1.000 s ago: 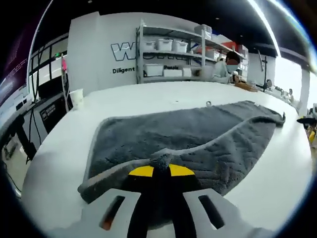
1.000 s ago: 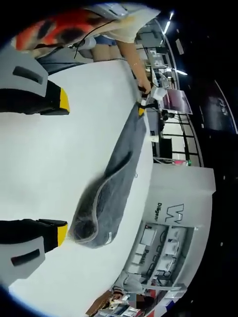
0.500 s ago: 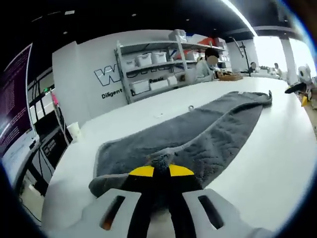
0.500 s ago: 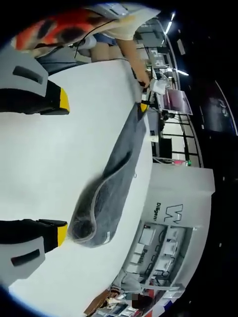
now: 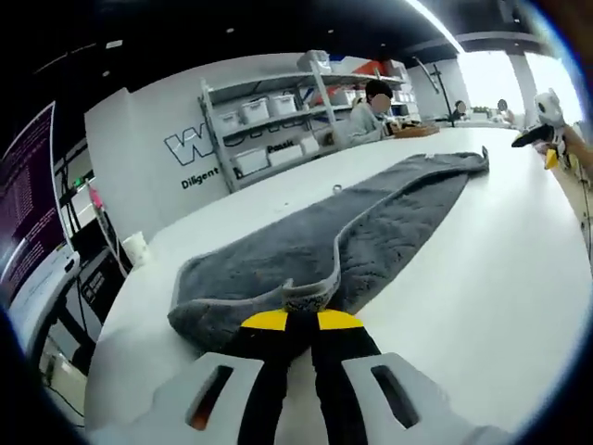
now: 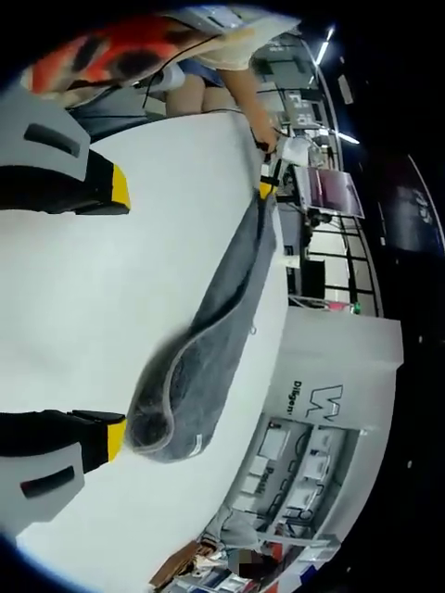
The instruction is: Open the folded towel by lifting each exposed corner and separating the folded layers until the towel lies flat within the target outline without major curled edges
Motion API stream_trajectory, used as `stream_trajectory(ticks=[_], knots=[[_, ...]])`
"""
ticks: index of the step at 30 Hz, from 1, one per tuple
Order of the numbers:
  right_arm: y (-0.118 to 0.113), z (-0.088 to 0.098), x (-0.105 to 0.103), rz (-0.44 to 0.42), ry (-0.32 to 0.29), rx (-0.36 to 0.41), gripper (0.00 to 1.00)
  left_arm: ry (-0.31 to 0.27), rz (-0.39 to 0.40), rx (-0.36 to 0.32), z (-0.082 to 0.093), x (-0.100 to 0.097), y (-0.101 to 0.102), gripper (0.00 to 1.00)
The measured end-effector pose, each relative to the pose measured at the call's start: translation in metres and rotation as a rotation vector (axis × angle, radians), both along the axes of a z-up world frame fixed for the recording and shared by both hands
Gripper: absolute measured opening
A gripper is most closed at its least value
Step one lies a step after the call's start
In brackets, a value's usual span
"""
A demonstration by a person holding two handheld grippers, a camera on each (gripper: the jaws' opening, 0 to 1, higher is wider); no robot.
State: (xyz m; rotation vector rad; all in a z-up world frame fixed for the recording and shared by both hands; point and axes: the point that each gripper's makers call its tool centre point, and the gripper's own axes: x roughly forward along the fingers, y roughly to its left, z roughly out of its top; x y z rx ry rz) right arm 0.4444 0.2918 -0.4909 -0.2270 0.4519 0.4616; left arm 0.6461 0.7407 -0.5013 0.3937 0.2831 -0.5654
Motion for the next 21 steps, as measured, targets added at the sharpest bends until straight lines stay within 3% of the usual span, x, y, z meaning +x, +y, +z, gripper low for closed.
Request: stream_trajectory(ticks=[5,11,13,14,21], knots=[[0.004,0.0,0.0,0.014,0.008,0.013,0.87,0.013,-0.021,0.064,-0.012,-0.008,0.003,0.07],[0.008,0.005,0.003,0.026,0.002,0.01,0.86,0.037,-0.037,0.045,-0.017,-0.011,0.006,0.1],[0.009,0.005,0.003,0.028,0.003,0.011,0.87,0.066,-0.057,0.046,-0.023,-0.015,0.003,0.14],[0.009,0.004,0.003,0.03,0.003,0.013,0.87,0.046,-0.07,0.033,-0.021,-0.015,0.001,0.17],[0.01,0.001,0.002,0.028,0.011,0.012,0.87,0.075,-0.067,-0.065,-0.016,-0.019,-0.001,0.37]])
